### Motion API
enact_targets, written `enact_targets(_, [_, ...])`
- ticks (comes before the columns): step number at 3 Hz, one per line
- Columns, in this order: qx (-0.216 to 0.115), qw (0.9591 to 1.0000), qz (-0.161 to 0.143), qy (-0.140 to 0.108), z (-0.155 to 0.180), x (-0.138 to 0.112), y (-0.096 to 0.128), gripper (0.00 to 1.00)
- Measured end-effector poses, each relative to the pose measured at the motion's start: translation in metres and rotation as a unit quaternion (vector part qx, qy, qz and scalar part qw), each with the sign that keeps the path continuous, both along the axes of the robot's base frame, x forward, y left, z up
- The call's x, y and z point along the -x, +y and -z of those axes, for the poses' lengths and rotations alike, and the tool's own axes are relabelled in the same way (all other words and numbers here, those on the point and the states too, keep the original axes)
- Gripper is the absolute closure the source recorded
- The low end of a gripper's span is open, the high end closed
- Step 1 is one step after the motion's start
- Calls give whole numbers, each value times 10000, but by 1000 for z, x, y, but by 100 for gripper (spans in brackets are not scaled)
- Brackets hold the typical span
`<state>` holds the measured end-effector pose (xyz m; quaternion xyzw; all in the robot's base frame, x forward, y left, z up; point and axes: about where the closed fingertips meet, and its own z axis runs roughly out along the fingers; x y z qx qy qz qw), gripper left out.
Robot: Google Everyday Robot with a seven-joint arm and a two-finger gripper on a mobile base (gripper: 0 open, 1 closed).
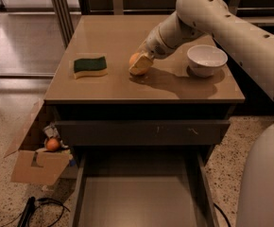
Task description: Place orange into middle drawer
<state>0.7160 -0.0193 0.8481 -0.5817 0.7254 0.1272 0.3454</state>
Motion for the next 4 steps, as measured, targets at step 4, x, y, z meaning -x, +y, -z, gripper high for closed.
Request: enact_targets(4, [-164,9977,305,-584,-78,80,-62,100])
